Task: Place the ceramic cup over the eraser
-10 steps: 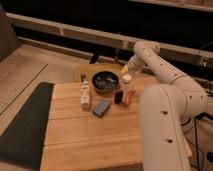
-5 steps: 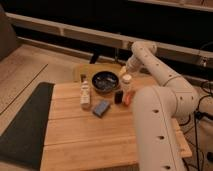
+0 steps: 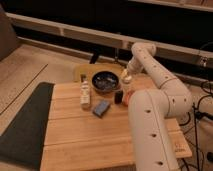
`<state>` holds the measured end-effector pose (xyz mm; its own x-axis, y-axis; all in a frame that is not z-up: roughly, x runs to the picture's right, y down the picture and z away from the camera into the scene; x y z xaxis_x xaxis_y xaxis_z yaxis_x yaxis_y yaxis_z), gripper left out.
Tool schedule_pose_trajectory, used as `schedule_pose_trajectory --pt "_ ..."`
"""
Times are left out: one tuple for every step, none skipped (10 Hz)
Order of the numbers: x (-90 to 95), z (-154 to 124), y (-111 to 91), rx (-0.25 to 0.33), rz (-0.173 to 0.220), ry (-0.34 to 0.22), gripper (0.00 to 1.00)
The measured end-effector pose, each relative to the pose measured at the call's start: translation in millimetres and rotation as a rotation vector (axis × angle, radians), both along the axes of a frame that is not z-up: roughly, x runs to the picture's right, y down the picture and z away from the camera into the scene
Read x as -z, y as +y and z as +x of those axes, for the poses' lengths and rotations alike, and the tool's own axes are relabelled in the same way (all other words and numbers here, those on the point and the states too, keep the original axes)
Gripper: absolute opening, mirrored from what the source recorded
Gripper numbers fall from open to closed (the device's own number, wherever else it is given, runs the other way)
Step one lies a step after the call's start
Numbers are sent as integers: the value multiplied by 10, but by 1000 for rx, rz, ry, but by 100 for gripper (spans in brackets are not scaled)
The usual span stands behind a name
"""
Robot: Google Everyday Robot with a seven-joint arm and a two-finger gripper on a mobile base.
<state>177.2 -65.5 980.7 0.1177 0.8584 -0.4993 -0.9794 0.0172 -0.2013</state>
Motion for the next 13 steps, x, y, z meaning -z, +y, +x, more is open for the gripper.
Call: schedule_pose_trajectory --pt "-45 38 -9 5 3 10 54" --pt "-85 43 -31 12 11 10 43" --pt "-105 33 -53 16 17 7 34" --pt "-121 22 -81 18 25 3 25" --pt "-123 13 -126 17 35 1 13" --pt "-95 35 -196 24 46 11 4" --pt "-60 77 -258 31 54 29 0" --pt "48 173 -418 43 77 64 0" --pt "206 294 -619 51 107 107 0" --pt "423 432 -864 57 144 156 0" --pt "671 532 -1119 64 186 196 0" --pt "844 519 -1296 65 215 205 0" --pt "1045 414 -1489 59 249 198 0"
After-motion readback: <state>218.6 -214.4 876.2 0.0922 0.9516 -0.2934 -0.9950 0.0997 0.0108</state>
